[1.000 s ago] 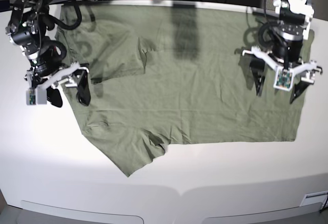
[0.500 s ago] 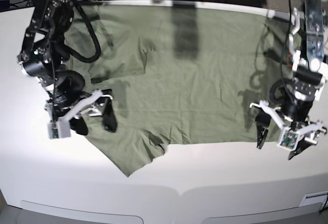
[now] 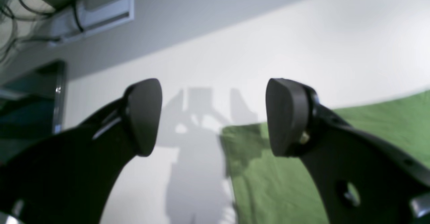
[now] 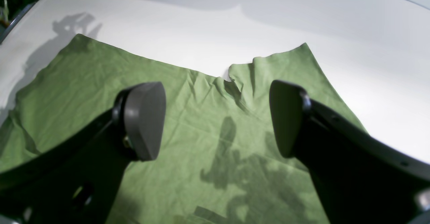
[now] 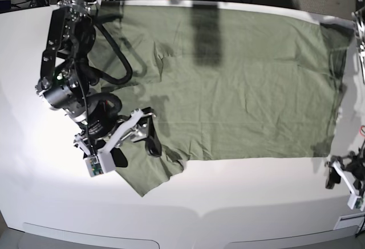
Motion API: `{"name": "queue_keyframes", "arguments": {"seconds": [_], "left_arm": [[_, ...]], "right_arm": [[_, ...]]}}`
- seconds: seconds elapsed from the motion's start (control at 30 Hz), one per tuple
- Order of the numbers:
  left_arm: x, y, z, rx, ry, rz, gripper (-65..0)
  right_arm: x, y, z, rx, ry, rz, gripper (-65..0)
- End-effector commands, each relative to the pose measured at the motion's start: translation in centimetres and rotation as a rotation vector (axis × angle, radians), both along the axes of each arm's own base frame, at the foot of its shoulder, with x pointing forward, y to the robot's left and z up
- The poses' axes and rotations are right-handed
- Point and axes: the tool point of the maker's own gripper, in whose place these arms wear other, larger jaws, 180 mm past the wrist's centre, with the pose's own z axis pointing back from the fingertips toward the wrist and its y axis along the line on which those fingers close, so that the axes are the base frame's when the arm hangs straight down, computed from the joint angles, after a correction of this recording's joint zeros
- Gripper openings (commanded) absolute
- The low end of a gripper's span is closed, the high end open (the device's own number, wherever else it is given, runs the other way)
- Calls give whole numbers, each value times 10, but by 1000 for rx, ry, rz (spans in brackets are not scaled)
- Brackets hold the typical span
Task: Fold the T-shirt properly
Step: 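Move both open grippers back to the shirt's collar edge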
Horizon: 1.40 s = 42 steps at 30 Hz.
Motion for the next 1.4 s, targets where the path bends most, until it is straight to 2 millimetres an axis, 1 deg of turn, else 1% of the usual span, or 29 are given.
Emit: {"name": "queue_keyframes", "arguments": {"seconds": [0.0, 0.03, 0.13, 0.27, 0.37, 0.53, 0.6, 0.73, 0.87, 0.97, 1.03, 1.13, 1.2, 1.27, 1.3, 1.37], "left_arm": [[15, 10, 28, -12, -65, 7, -195], [19, 16, 28, -30, -55, 19, -195], [30, 24, 29, -89, -42, 36, -195], [35, 30, 21, -158, -11, 54, -195], [29, 33, 1, -201, 34, 73, -195], [5, 39, -46, -225, 99, 104, -195], [-5, 33, -60, -245, 125, 78, -195], [-20, 18, -80, -280, 158, 27, -195], [-28, 4, -96, -348, 173, 37, -195], [-36, -6, -110, -352, 217, 27, -195], [-37, -7, -112, -352, 234, 27, -195], [-35, -2, -106, -347, 229, 32, -195], [-30, 4, -94, -354, 200, 39, -195], [-25, 9, -77, -379, 187, 46, -195], [-23, 10, -67, -389, 185, 42, -195], [-22, 9, -50, -398, 180, 21, -195]], "right_arm": [[4, 2, 16, 16, -53, 9, -175], [4, 2, 16, 14, -51, 9, -175], [4, 2, 14, 11, -45, 9, -175], [3, 1, 11, 2, -30, 10, -175], [1, 0, 7, -10, -7, 11, -175], [-1, -1, 1, -29, 25, 13, -175], [-3, 0, -1, -31, 41, 17, -175], [-5, 4, 0, -2, 50, 36, -175], [-6, 6, 1, 13, 52, 45, -175], [-7, 6, -1, 6, 63, 46, -175], [-8, 6, -2, 3, 69, 46, -175], [-8, 5, -4, -2, 75, 46, -175], [-11, 4, -9, -20, 104, 48, -175], [-18, 1, -21, -60, 174, 54, -175], [-22, 0, -28, -80, 215, 60, -175], [-29, 0, -35, -90, 257, 72, -175]]}}
